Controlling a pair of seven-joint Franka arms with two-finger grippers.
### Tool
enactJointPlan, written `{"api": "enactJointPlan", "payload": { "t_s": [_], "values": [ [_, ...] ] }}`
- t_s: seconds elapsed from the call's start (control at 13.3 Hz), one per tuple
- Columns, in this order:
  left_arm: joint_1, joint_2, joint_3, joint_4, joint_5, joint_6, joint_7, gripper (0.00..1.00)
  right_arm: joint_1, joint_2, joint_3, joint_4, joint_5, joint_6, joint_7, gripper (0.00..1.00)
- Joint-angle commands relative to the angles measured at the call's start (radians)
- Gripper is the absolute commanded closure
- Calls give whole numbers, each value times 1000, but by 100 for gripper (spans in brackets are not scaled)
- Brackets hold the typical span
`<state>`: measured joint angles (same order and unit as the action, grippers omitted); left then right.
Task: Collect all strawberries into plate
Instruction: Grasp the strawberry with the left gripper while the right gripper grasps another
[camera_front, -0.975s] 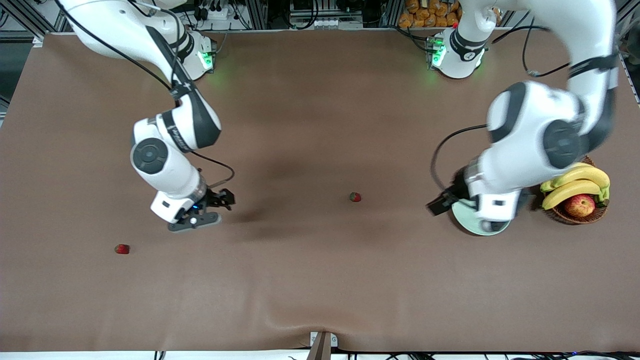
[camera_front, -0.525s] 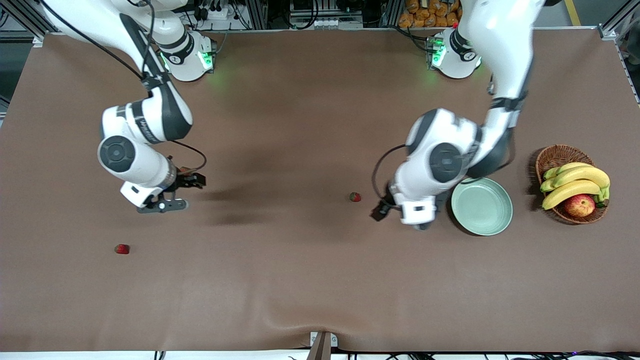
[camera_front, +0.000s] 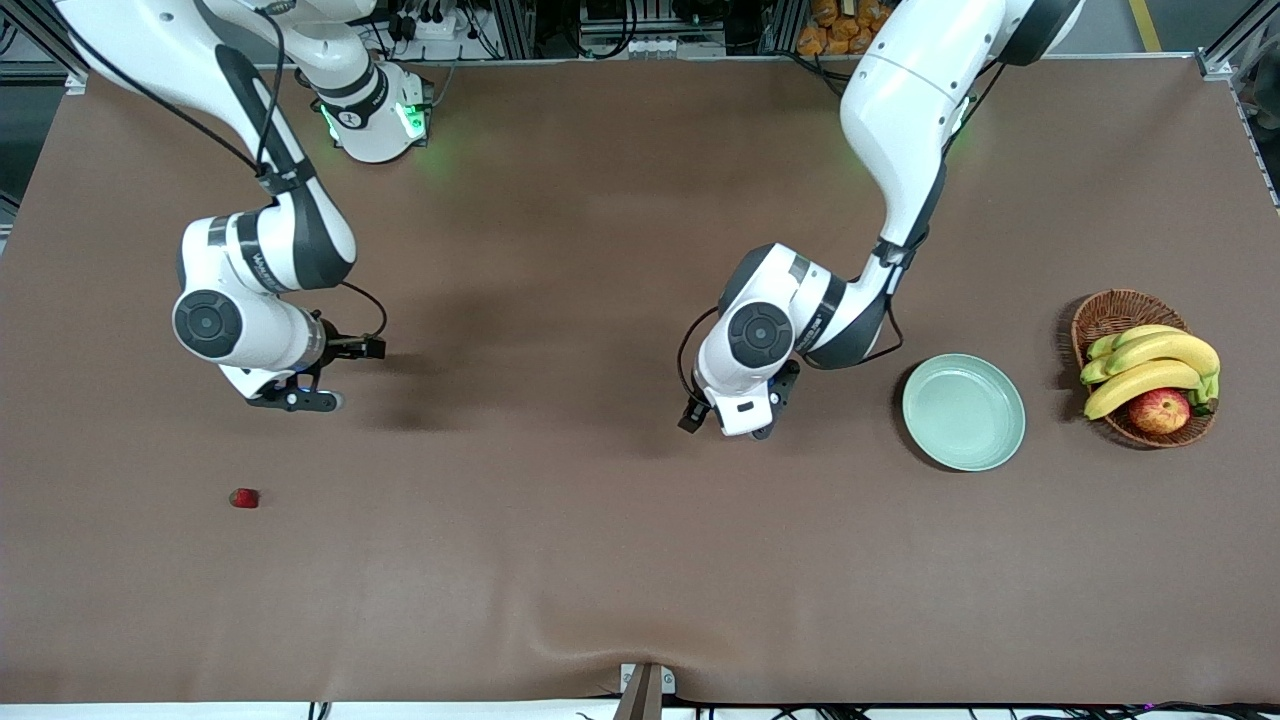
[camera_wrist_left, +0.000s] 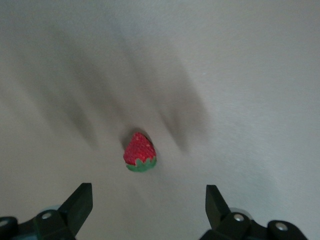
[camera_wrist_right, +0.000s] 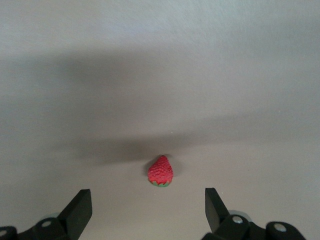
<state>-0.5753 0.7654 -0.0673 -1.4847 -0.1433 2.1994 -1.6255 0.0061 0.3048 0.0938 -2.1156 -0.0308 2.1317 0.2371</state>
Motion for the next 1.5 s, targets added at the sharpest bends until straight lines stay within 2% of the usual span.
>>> {"api": "enactJointPlan", "payload": {
  "t_s": [0.0, 0.15, 0.45, 0.53, 0.67, 0.9, 1.05, 1.12, 1.27, 1.43],
  "values": [
    [-15, 40, 12, 20, 27, -1, -28, 0, -20, -9, 18, -96, 66, 97, 13, 0],
    [-14, 45, 12, 12, 53, -1, -42, 0, -21, 17, 18, -133, 68, 157, 13, 0],
    [-11, 51, 12, 12, 54, -1, -86, 0, -29, 72, 18, -138, 68, 152, -1, 0],
    [-14, 51, 14, 12, 54, -1, -99, 4, -28, 73, 18, -138, 68, 152, -1, 0],
    [-12, 52, 12, 12, 57, -1, -97, 25, -28, 73, 18, -138, 68, 154, -1, 0],
    [-8, 57, 12, 12, 60, -1, -96, 44, -32, 74, 18, -136, 68, 159, -2, 2],
    [-5, 57, 14, 14, 60, -1, -85, 65, -32, 76, 18, -136, 68, 160, -2, 14],
    [-3, 55, 18, 14, 62, -3, -83, 79, -32, 76, 18, -135, 68, 162, -2, 18],
    [-3, 43, 32, 17, 105, -6, -86, 100, -37, 76, 18, -127, 68, 163, -4, 24],
    [14, 22, 44, 15, 146, -33, -86, 100, -50, 76, 17, -127, 68, 183, -7, 26]
  ]
}}
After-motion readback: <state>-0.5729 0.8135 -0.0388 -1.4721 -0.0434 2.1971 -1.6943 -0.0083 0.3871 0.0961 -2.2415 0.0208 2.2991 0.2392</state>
